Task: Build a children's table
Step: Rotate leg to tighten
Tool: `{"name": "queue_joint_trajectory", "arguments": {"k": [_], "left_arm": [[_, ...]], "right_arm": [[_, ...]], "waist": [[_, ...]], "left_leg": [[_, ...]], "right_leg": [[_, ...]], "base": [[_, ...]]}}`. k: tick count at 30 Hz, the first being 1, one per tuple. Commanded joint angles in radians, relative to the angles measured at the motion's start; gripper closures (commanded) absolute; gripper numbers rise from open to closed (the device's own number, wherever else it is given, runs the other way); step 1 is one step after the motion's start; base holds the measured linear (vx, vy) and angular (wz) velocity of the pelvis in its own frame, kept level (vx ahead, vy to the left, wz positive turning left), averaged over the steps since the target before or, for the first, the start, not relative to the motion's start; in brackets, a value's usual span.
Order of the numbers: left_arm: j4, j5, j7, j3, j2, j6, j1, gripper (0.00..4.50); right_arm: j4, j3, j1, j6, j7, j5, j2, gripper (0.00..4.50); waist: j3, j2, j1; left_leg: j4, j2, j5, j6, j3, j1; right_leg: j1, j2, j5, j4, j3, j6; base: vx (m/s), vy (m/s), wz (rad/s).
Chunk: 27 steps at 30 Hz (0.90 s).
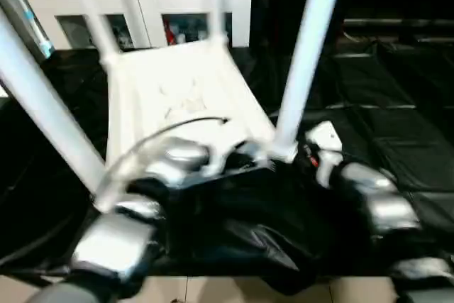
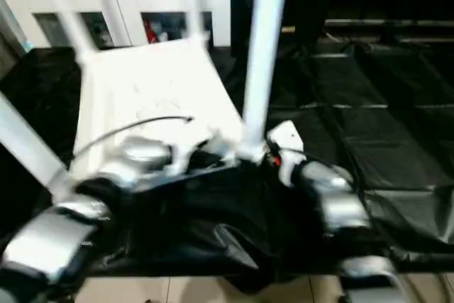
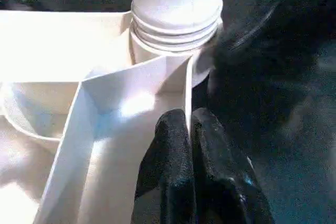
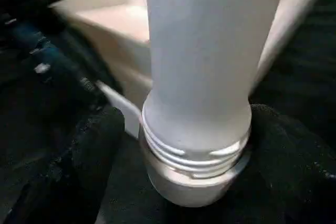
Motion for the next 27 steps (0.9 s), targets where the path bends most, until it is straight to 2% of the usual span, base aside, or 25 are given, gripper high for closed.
{"name": "queue_joint_trajectory", "arguments": {"k": [1, 3, 4, 6, 7, 8, 10, 11, 14, 16, 22, 25, 27], "left_arm": [[-0.025, -0.012, -0.060, -0.023, -0.011, -0.027, 0.007, 4.50], [-0.034, -0.024, -0.109, -0.017, 0.008, -0.034, 0.014, 4.50], [-0.038, -0.031, -0.125, -0.011, 0.017, -0.031, 0.017, 4.50], [-0.046, -0.037, -0.144, -0.007, 0.027, -0.029, 0.021, 4.50], [-0.049, -0.039, -0.150, -0.007, 0.030, -0.028, 0.024, 4.50], [-0.051, -0.041, -0.154, -0.007, 0.031, -0.028, 0.025, 4.50], [-0.054, -0.045, -0.160, -0.005, 0.033, -0.026, 0.027, 4.50], [-0.056, -0.046, -0.162, -0.004, 0.034, -0.025, 0.028, 4.50], [-0.061, -0.045, -0.167, -0.002, 0.036, -0.027, 0.034, 4.50], [-0.064, -0.045, -0.167, -0.001, 0.035, -0.025, 0.035, 4.50], [-0.071, -0.040, -0.162, -0.003, 0.038, -0.024, 0.042, 4.50], [-0.069, -0.033, -0.138, -0.005, 0.036, -0.022, 0.043, 4.50], [-0.056, -0.018, -0.044, 0.000, 0.012, -0.009, 0.034, 4.50]], "right_arm": [[-0.037, 0.057, 0.003, 0.006, 0.089, 0.013, 0.007, 0.52], [-0.029, 0.059, -0.001, 0.005, 0.121, 0.009, -0.016, 0.52], [-0.026, 0.057, -0.004, 0.010, 0.132, 0.011, -0.022, 0.52], [-0.027, 0.057, -0.006, 0.016, 0.143, 0.016, -0.027, 0.52], [-0.030, 0.057, -0.007, 0.019, 0.148, 0.020, -0.028, 0.52], [-0.030, 0.057, -0.008, 0.021, 0.150, 0.023, -0.027, 0.52], [-0.031, 0.056, -0.011, 0.024, 0.152, 0.025, -0.023, 0.52], [-0.030, 0.055, -0.012, 0.026, 0.154, 0.027, -0.020, 0.76], [-0.021, 0.052, -0.018, 0.028, 0.159, 0.029, -0.004, 0.86], [-0.019, 0.052, -0.019, 0.030, 0.161, 0.033, -0.001, 1.16], [-0.032, 0.054, 0.001, 0.047, 0.157, 0.045, 0.007, 1.53], [-0.036, 0.048, 0.014, 0.052, 0.135, 0.045, 0.017, 1.71], [-0.029, 0.037, 0.032, 0.066, 0.050, 0.030, 0.047, 1.74]], "waist": [[-0.054, -0.025, 0.006], [-0.054, -0.022, 0.008], [-0.054, -0.025, 0.009], [-0.054, -0.025, 0.015], [-0.054, -0.030, 0.016], [-0.054, -0.026, 0.020], [-0.053, -0.029, 0.021], [-0.053, -0.029, 0.022], [-0.053, -0.031, 0.023], [-0.053, -0.032, 0.022], [-0.053, -0.032, 0.023], [-0.053, -0.031, 0.024], [-0.052, -0.027, 0.024]], "left_leg": [[-0.061, 0.040, -0.254, 0.106, -0.014, 0.016], [-0.061, 0.041, -0.249, 0.101, -0.013, 0.017], [-0.061, 0.041, -0.245, 0.100, -0.012, 0.017], [-0.060, 0.041, -0.232, 0.103, -0.011, 0.018], [-0.060, 0.042, -0.230, 0.104, -0.011, 0.018], [-0.060, 0.042, -0.225, 0.103, -0.011, 0.019], [-0.059, 0.041, -0.227, 0.099, -0.010, 0.019], [-0.060, 0.041, -0.226, 0.097, -0.011, 0.019], [-0.060, 0.041, -0.221, 0.095, -0.011, 0.019], [-0.059, 0.041, -0.215, 0.095, -0.011, 0.018], [-0.059, 0.041, -0.210, 0.098, -0.011, 0.019], [-0.058, 0.041, -0.210, 0.095, -0.011, 0.019], [-0.061, 0.042, -0.218, 0.089, -0.012, 0.020]], "right_leg": [[0.044, -0.047, -0.221, -0.066, 0.020, -0.253], [0.043, -0.047, -0.199, -0.062, 0.022, -0.265], [0.043, -0.047, -0.190, -0.061, 0.022, -0.267], [0.044, -0.049, -0.168, -0.058, 0.023, -0.274], [0.044, -0.049, -0.167, -0.058, 0.022, -0.274], [0.044, -0.050, -0.165, -0.057, 0.023, -0.276], [0.043, -0.049, -0.172, -0.057, 0.023, -0.275], [0.044, -0.050, -0.174, -0.057, 0.023, -0.273], [0.043, -0.050, -0.173, -0.055, 0.023, -0.273], [0.044, -0.050, -0.165, -0.054, 0.023, -0.274], [0.045, -0.049, -0.165, -0.054, 0.023, -0.274], [0.044, -0.049, -0.168, -0.055, 0.024, -0.270], [0.043, -0.049, -0.175, -0.055, 0.024, -0.268]], "base": [[0.000, 0.000, 0.00], [0.000, 0.000, 0.00], [0.000, 0.000, 0.00], [0.000, 0.000, 0.00], [0.000, 0.000, 0.00], [0.000, 0.000, 0.00], [0.000, 0.000, 0.00], [0.000, 0.000, 0.00], [0.000, 0.000, 0.00], [0.000, 0.000, 0.00], [0.000, 0.000, 0.00], [0.000, 0.000, 0.00], [0.000, 0.000, 0.00]]}}
